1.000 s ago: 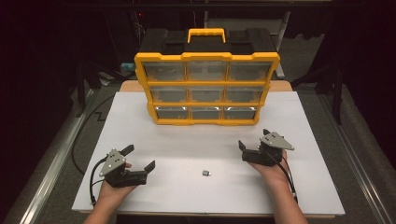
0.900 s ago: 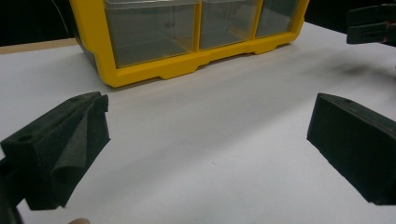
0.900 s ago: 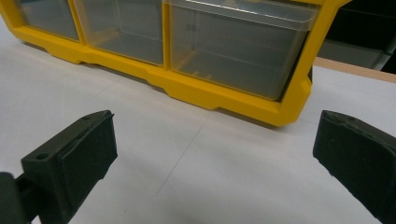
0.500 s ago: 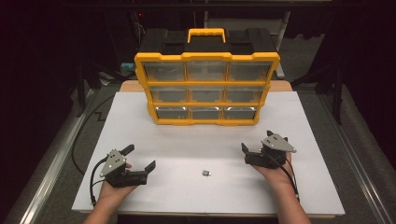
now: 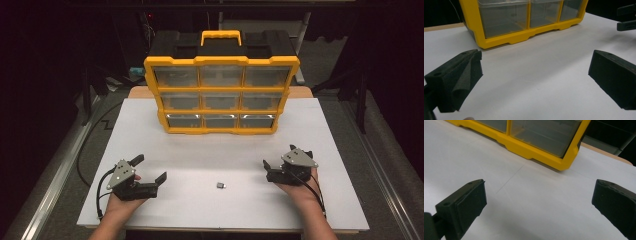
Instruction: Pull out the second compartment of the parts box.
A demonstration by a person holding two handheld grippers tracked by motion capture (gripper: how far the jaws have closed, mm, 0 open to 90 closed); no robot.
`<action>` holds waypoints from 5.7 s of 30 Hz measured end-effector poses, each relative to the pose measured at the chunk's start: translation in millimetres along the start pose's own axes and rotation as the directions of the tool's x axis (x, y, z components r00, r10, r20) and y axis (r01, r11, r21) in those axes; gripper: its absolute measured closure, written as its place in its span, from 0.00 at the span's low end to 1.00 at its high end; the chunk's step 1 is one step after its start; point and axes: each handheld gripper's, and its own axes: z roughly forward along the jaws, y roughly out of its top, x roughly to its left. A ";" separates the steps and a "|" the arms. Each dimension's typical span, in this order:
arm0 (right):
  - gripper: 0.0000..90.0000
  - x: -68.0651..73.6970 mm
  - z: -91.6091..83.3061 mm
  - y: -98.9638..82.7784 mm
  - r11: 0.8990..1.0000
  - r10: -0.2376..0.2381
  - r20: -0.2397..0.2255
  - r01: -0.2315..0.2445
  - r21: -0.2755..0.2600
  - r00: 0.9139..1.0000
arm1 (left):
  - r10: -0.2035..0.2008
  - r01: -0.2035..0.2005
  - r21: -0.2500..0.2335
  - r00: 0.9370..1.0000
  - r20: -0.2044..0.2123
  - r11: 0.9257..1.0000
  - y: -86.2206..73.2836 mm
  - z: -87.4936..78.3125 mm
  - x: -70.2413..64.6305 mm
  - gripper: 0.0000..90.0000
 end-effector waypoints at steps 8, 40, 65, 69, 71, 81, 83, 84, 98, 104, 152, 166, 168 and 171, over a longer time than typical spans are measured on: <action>0.00 10.0 2.6 0.0 0.993 -0.112 -0.010 0.113 0.042 0.994 | -0.002 0.002 -0.004 1.000 -0.004 1.000 -0.1 -0.3 0.4 0.00; 0.01 44.8 -5.1 10.6 0.834 -0.548 0.100 0.533 0.147 0.830 | 0.002 -0.002 0.000 1.000 0.007 1.000 -0.4 0.1 -0.7 0.00; 0.01 65.7 -9.4 12.4 0.632 -0.774 0.121 0.745 0.213 0.622 | 0.037 -0.038 0.017 0.999 0.017 0.999 -1.2 2.2 -3.4 0.00; 0.01 70.1 -8.8 12.5 0.575 -0.817 0.121 0.785 0.231 0.564 | 0.047 -0.048 0.020 0.999 0.016 0.999 -1.2 3.0 -4.9 0.00; 0.01 73.4 -8.1 11.3 0.554 -0.832 0.120 0.797 0.242 0.542 | 0.046 -0.046 0.000 0.999 0.022 0.999 -0.9 2.2 -5.5 0.00; 0.04 79.9 -4.8 9.2 0.491 -0.871 0.117 0.825 0.280 0.478 | 0.065 -0.065 -0.008 0.998 -0.020 0.998 0.1 0.5 -4.3 0.00; 0.05 80.2 -4.5 9.1 0.492 -0.870 0.118 0.824 0.281 0.479 | 0.066 -0.067 -0.005 0.997 -0.026 0.998 0.2 0.9 -3.7 0.00; 0.06 81.0 -4.4 9.2 0.491 -0.871 0.127 0.821 0.290 0.475 | 0.063 -0.063 0.011 0.998 -0.025 0.998 0.1 1.2 -2.9 0.00; 0.21 98.9 17.8 21.5 0.509 -0.861 0.154 0.814 0.279 0.485 | 0.062 -0.062 0.014 0.998 0.029 0.998 -4.7 4.0 -6.6 0.00; 0.26 103.8 25.0 27.1 0.510 -0.860 0.172 0.821 0.255 0.481 | 0.070 -0.071 0.014 0.997 0.037 0.997 -4.9 3.1 -7.2 0.00; 0.38 98.9 27.3 169.1 0.533 -0.791 0.432 0.834 0.143 0.432 | 0.076 -0.076 -0.012 0.996 0.056 0.997 -5.3 2.3 -5.1 0.00; 0.48 100.5 26.2 206.4 0.525 -0.781 0.471 0.840 0.137 0.411 | 0.066 -0.065 -0.024 0.996 0.055 0.998 -4.8 -1.0 -4.0 0.00; 0.51 100.7 25.8 213.8 0.518 -0.776 0.488 0.845 0.130 0.400 | 0.070 -0.069 -0.023 0.996 0.056 0.997 -4.9 -1.1 -4.3 0.00; 0.55 100.6 24.6 218.6 0.518 -0.771 0.499 0.846 0.129 0.396 | 0.070 -0.069 -0.024 0.996 0.058 0.997 -4.9 -1.3 -4.9 0.00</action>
